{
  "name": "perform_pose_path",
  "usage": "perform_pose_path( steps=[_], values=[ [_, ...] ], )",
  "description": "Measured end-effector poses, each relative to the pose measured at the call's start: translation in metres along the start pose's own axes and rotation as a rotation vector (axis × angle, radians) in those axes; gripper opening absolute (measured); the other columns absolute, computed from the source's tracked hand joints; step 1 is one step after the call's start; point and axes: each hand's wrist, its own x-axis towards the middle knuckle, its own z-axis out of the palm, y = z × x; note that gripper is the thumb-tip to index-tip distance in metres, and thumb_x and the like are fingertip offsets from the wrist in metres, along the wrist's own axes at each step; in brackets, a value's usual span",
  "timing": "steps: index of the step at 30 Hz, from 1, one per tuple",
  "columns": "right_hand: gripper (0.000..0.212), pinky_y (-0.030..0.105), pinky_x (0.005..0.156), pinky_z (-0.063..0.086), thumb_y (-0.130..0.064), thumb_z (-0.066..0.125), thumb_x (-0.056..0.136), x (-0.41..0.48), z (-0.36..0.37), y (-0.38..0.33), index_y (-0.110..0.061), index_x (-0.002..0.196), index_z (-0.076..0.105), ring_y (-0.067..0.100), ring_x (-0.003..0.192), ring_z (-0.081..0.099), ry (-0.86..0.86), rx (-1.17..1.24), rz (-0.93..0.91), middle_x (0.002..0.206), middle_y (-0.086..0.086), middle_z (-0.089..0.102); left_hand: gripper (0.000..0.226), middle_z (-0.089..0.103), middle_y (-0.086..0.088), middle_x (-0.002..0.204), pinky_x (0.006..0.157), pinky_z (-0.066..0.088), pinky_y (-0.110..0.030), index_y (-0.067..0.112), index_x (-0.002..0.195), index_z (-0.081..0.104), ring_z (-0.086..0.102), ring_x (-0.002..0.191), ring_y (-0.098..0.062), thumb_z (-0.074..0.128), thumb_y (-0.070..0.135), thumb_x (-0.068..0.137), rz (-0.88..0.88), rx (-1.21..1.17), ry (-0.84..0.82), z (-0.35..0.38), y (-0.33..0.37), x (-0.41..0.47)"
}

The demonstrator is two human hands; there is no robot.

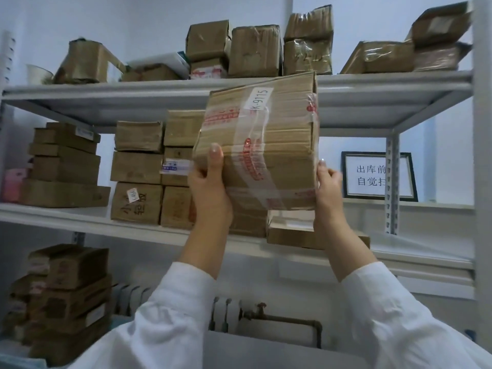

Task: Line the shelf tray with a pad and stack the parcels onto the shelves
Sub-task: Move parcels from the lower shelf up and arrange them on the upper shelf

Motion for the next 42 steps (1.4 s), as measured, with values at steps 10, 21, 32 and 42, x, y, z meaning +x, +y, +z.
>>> perform_pose_path(
  steps=[10,21,32,42],
  values=[
    [0.070,0.033,0.093,0.042,-0.067,0.039,0.085,0.035,-0.041,0.010,-0.021,0.137,0.043,0.021,0.122,0.046,0.136,0.027,0.107,0.143,0.006,0.040,0.074,0.072,-0.001,0.103,0.090,0.051,-0.035,0.019,0.105,0.062,0.067,0.101,-0.017,0.088,0.050,0.044,-0.282,-0.082,-0.119,0.019,-0.071,-0.014],
    [0.058,0.026,0.072,0.051,-0.059,0.030,0.094,0.040,-0.069,0.033,-0.014,0.102,0.066,0.018,0.084,0.066,-0.079,0.222,0.252,0.081,0.002,0.074,0.066,0.060,-0.002,0.128,0.104,0.043,-0.048,0.045,0.115,0.061,0.056,0.120,-0.021,0.083,0.055,0.053,-0.294,0.451,-0.238,-0.015,-0.126,-0.013],
    [0.049,0.029,0.063,0.044,-0.048,0.038,0.097,0.051,-0.070,0.053,-0.013,0.069,0.060,0.022,0.081,0.057,0.114,-0.420,-0.025,0.080,0.006,0.062,0.062,0.058,0.009,0.123,0.099,0.038,-0.021,0.019,0.140,0.042,0.051,0.116,-0.006,0.068,0.020,0.084,-0.315,0.646,-0.275,-0.025,-0.149,-0.011],
    [0.065,0.047,0.096,0.047,-0.060,0.050,0.083,0.055,-0.075,0.081,-0.021,0.134,0.045,0.023,0.117,0.055,0.060,-0.742,0.003,0.127,0.000,0.060,0.044,0.037,0.006,0.119,0.101,0.029,-0.023,0.020,0.139,0.044,0.037,0.120,-0.010,0.051,0.026,0.096,-0.340,0.742,-0.205,-0.035,-0.167,-0.010]
  ],
)
